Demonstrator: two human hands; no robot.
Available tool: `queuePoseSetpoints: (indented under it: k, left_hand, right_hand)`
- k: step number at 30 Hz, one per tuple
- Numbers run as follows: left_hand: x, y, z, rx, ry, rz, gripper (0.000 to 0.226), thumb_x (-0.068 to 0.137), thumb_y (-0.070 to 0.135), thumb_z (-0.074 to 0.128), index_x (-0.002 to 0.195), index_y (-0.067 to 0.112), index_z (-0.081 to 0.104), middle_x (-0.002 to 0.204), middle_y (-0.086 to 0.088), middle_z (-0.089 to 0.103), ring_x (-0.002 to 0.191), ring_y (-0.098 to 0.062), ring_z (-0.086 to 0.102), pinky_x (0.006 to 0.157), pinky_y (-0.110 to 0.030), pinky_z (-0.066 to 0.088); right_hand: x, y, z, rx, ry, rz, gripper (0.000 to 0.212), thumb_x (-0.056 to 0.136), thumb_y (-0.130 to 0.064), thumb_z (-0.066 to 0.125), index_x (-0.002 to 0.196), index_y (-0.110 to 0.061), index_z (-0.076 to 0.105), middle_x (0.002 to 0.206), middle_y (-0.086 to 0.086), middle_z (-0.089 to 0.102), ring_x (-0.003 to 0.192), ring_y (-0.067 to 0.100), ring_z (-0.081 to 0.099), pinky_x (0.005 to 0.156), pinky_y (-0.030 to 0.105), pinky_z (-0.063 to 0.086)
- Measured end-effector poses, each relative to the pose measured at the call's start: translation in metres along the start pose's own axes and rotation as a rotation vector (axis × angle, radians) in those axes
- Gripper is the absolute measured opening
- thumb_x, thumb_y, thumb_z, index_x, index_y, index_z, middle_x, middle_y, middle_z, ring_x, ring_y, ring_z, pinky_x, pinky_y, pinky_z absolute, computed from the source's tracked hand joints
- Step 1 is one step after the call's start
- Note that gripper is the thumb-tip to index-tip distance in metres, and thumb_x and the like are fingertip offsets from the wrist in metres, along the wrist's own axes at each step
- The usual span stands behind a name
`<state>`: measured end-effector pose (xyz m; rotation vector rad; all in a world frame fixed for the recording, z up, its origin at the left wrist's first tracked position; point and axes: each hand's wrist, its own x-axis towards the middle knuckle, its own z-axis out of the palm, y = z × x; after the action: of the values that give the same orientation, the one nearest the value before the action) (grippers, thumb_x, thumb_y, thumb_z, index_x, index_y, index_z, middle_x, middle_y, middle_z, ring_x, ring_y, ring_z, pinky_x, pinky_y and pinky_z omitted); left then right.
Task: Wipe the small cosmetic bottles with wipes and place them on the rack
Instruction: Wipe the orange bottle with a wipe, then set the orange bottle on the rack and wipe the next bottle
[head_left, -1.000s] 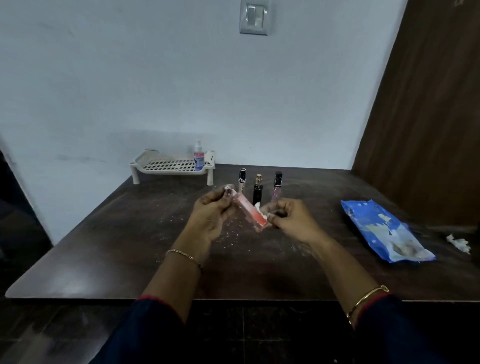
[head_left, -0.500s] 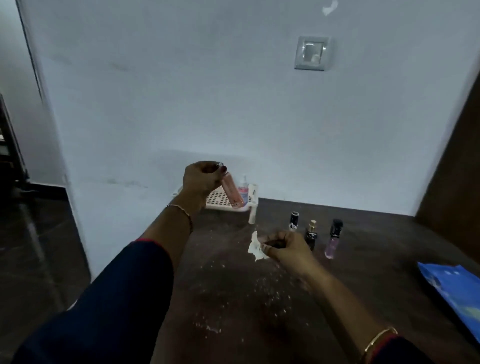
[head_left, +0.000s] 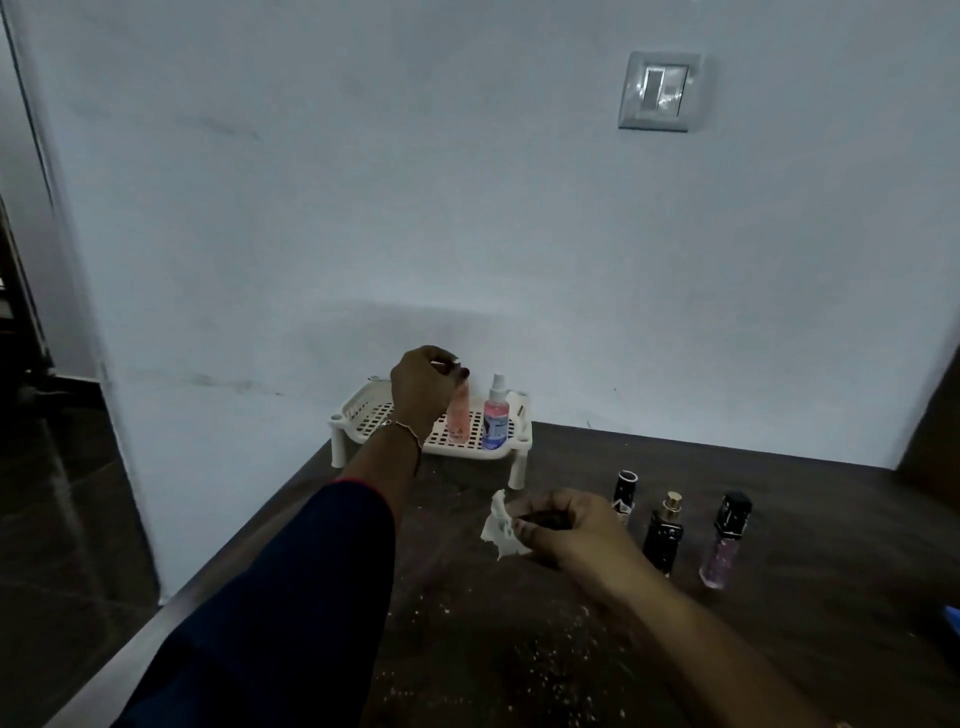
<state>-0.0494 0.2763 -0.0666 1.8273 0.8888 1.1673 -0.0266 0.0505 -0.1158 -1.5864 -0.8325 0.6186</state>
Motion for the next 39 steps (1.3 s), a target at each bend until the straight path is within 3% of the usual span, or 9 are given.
queuePoseSetpoints:
  k: [9, 17, 21, 24, 27, 29, 31, 34, 39]
  left_hand:
    - [-0.003, -0.011, 0.018, 0.128, -0.071, 0.049, 0.023, 0.078, 0.018, 0.074, 0.097, 0.007, 0.07, 0.096, -0.014, 0.073, 0.093, -0.022, 0.067, 0.076, -0.019, 0.042]
    - [-0.002, -0.008, 0.007, 0.181, -0.13, 0.074, 0.046, 0.074, 0.023, 0.077, 0.113, 0.004, 0.063, 0.11, -0.013, 0.069, 0.105, -0.022, 0.064, 0.089, -0.026, 0.044]
    - [-0.011, 0.009, -0.003, 0.402, -0.117, 0.21, 0.083, 0.078, 0.028, 0.073, 0.143, 0.004, 0.029, 0.137, -0.02, 0.049, 0.128, -0.031, 0.046, 0.107, -0.035, 0.034]
    - [-0.026, 0.027, -0.006, 0.539, -0.07, 0.335, 0.096, 0.079, 0.035, 0.071, 0.148, 0.008, 0.01, 0.149, -0.019, 0.031, 0.138, -0.035, 0.028, 0.114, -0.045, 0.027]
    - [-0.049, 0.046, -0.003, 0.6, -0.084, 0.458, 0.078, 0.081, 0.039, 0.067, 0.144, 0.016, 0.028, 0.148, -0.012, 0.034, 0.138, -0.03, 0.029, 0.112, -0.049, 0.028]
    - [-0.069, 0.059, 0.0, 0.619, -0.122, 0.564, 0.05, 0.081, 0.042, 0.064, 0.127, 0.024, 0.053, 0.14, -0.005, 0.045, 0.13, -0.025, 0.038, 0.108, -0.049, 0.03]
    - [-0.091, 0.068, 0.006, 0.643, -0.163, 0.596, 0.03, 0.081, 0.046, 0.062, 0.106, 0.031, 0.066, 0.127, 0.002, 0.054, 0.122, -0.021, 0.046, 0.103, -0.047, 0.034]
    - [-0.116, 0.076, 0.018, 0.648, -0.26, 0.519, 0.022, 0.08, 0.052, 0.059, 0.092, 0.037, 0.069, 0.117, 0.007, 0.059, 0.114, -0.018, 0.052, 0.096, -0.044, 0.034]
    - [-0.136, 0.076, 0.039, 0.629, -0.42, 0.422, 0.02, 0.081, 0.052, 0.06, 0.09, 0.037, 0.069, 0.111, 0.011, 0.064, 0.115, -0.017, 0.051, 0.097, -0.046, 0.028]
  right_hand:
    - [0.005, 0.01, -0.006, 0.011, -0.001, 0.033, 0.017, 0.081, -0.001, 0.068, 0.079, -0.017, 0.072, 0.083, 0.008, 0.073, 0.073, 0.015, 0.067, 0.066, 0.025, 0.055]
    - [-0.002, 0.011, -0.008, 0.11, 0.024, 0.044, 0.013, 0.082, 0.003, 0.066, 0.083, -0.009, 0.071, 0.079, 0.008, 0.072, 0.068, 0.013, 0.066, 0.065, 0.025, 0.054]
    - [-0.016, 0.006, -0.012, 0.118, 0.053, 0.032, 0.011, 0.081, 0.004, 0.065, 0.086, -0.005, 0.071, 0.081, 0.008, 0.072, 0.065, 0.007, 0.067, 0.058, 0.017, 0.053]
    - [-0.032, 0.004, -0.018, 0.078, 0.063, 0.021, 0.012, 0.081, 0.002, 0.066, 0.087, -0.007, 0.072, 0.084, 0.007, 0.072, 0.067, 0.007, 0.066, 0.059, 0.017, 0.053]
    - [-0.05, 0.004, -0.027, 0.096, 0.096, 0.034, 0.012, 0.081, 0.001, 0.067, 0.086, -0.008, 0.072, 0.085, 0.01, 0.073, 0.072, 0.012, 0.067, 0.063, 0.021, 0.055]
    - [-0.062, 0.007, -0.034, 0.112, 0.119, 0.046, 0.013, 0.081, 0.001, 0.068, 0.083, -0.011, 0.072, 0.085, 0.012, 0.073, 0.071, 0.014, 0.067, 0.06, 0.022, 0.054]
    - [-0.076, 0.011, -0.041, 0.161, 0.162, 0.079, 0.013, 0.081, 0.002, 0.067, 0.081, -0.01, 0.071, 0.084, 0.013, 0.073, 0.07, 0.016, 0.067, 0.057, 0.022, 0.053]
    - [-0.097, 0.019, -0.051, 0.228, 0.217, 0.115, 0.014, 0.081, 0.005, 0.066, 0.078, -0.008, 0.07, 0.077, 0.011, 0.072, 0.063, 0.015, 0.065, 0.053, 0.022, 0.052]
    - [-0.116, 0.027, -0.07, 0.306, 0.263, 0.13, 0.014, 0.08, 0.005, 0.067, 0.075, -0.007, 0.072, 0.078, 0.014, 0.073, 0.07, 0.023, 0.067, 0.064, 0.031, 0.055]
